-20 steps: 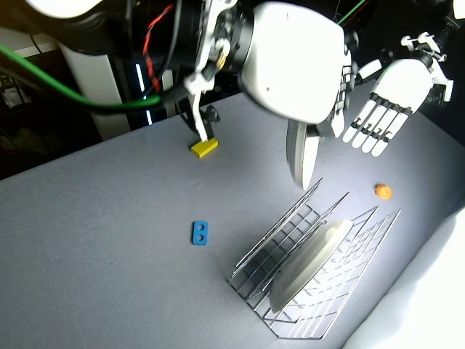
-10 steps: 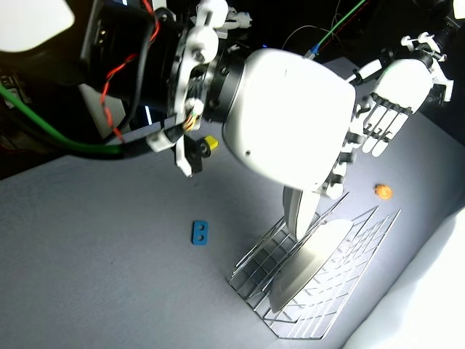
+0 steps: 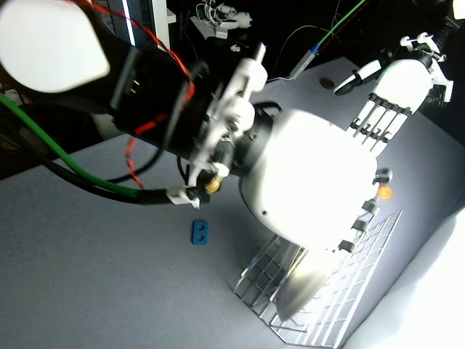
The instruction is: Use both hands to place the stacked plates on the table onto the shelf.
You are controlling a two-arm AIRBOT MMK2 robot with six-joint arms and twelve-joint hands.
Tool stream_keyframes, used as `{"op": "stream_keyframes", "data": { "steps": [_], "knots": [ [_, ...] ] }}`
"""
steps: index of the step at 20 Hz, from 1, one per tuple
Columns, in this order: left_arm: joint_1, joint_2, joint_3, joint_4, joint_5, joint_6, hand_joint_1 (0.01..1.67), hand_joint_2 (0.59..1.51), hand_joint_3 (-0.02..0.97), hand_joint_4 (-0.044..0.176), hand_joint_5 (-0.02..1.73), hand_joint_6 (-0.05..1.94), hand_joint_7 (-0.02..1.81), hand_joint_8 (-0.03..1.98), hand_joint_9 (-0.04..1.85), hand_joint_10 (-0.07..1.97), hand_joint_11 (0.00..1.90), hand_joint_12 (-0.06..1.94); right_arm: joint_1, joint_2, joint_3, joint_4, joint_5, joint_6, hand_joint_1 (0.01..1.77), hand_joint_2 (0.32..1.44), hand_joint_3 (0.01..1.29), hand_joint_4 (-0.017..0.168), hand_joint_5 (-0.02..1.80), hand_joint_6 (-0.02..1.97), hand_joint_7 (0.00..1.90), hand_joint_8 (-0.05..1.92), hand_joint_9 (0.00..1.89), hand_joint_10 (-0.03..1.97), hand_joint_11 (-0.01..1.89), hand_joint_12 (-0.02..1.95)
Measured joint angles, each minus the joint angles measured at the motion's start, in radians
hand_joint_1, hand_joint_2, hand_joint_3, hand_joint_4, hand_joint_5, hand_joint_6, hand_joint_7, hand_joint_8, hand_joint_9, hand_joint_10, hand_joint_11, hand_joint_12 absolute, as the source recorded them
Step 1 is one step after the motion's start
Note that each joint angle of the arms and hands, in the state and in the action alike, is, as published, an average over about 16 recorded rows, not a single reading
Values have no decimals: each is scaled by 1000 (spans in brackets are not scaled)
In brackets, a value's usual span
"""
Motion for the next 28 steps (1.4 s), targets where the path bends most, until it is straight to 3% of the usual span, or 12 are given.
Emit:
{"op": "stream_keyframes", "data": {
  "steps": [6, 10, 19, 25, 28],
  "knots": [
    [0, 0, 0, -1, 0, 2, 22, 1069, 18, 0, 21, 13, 19, -8, 15, 12, 12, 2, -44, -58, 58, 1, -6, -36, 1358, 1058, 14, -10, 804, 1059, 978, 1000, 907, 1150, 735, 1291],
    [0, -1, -3, -1, 0, 4, 22, 1069, 18, 0, 21, 12, 18, -8, 15, 12, 12, 2, -70, -81, 73, 1, -9, -48, 1320, 1082, 13, -9, 773, 1080, 937, 989, 869, 997, 672, 1308],
    [-4, -2, -20, -4, -3, 6, 22, 1070, 18, 0, 21, 13, 18, -8, 15, 12, 11, 3, -74, -74, 53, 1, -16, -71, 1194, 1088, 13, -4, 695, 551, 834, 461, 758, 532, 445, 1317],
    [-15, 4, -58, -16, -4, 4, 22, 1071, 18, 0, 21, 12, 17, -8, 14, 11, 12, 3, -23, 7, -36, 4, -30, -168, 1120, 1057, 13, -1, 656, 125, 797, 65, 720, 305, 336, 1309],
    [-28, 15, -97, -21, -5, 2, 22, 1071, 18, 0, 21, 12, 17, -8, 13, 11, 12, 3, 2, 79, -100, 5, -42, -219, 1095, 1045, 13, -1, 652, 70, 789, 30, 709, 269, 309, 1312]
  ]
}}
